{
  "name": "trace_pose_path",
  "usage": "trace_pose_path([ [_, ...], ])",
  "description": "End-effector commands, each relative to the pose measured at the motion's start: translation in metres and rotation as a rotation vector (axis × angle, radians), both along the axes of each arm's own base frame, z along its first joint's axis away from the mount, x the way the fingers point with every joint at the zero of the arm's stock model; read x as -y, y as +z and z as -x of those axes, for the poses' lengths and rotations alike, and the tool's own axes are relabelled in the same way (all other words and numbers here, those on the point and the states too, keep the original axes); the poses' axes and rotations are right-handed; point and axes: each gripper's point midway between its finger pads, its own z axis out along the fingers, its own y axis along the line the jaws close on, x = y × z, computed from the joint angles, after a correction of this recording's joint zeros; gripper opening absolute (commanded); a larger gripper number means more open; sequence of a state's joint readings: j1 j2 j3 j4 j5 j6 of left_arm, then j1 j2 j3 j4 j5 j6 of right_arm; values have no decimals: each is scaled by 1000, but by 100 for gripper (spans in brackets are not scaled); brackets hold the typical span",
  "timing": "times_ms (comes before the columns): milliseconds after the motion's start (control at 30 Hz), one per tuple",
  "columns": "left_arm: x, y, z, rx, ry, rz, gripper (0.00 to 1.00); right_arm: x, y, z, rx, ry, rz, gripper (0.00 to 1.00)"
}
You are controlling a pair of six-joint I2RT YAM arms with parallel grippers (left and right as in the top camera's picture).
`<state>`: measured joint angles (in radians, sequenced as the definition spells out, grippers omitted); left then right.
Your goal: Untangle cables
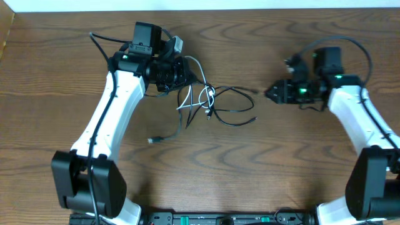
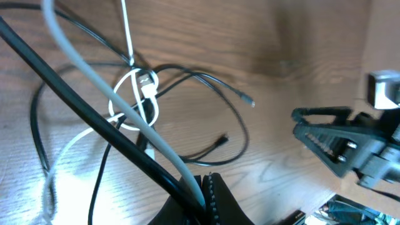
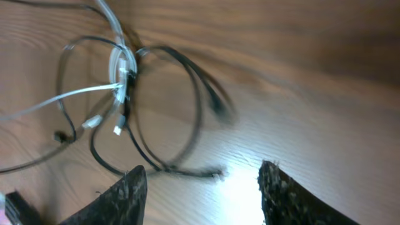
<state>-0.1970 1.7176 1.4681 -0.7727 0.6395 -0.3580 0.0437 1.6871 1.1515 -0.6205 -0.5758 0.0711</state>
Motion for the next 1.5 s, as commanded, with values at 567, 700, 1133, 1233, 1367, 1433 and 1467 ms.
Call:
trace_pose_path([
  [567,-34,-24,0,-76,64,-108,7,-163,-62,-18,-95,-151,-99,33],
  [700,-34,-24,0,-76,64,-108,7,-175,-81,-14,-139,-164,-104,28],
  [1133,-34,-24,0,-75,64,-107,7,-170,-108,-14,-156,-206,-50,1],
  [1233,-34,-24,0,-75,64,-107,7,-147,-91,-21,-147,-204,-49,1],
  [1367,-34,-23,-3,-64,66,-106,7,-94,-39,-23,-92,-215,1,1],
  [1433,-34,-23,-5,-54,67,-104,7,-68,-14,-18,-72,-232,19,1],
  [1467,-34,-22,-6,-50,68,-103,7,-59,-4,-16,-65,-240,24,1],
])
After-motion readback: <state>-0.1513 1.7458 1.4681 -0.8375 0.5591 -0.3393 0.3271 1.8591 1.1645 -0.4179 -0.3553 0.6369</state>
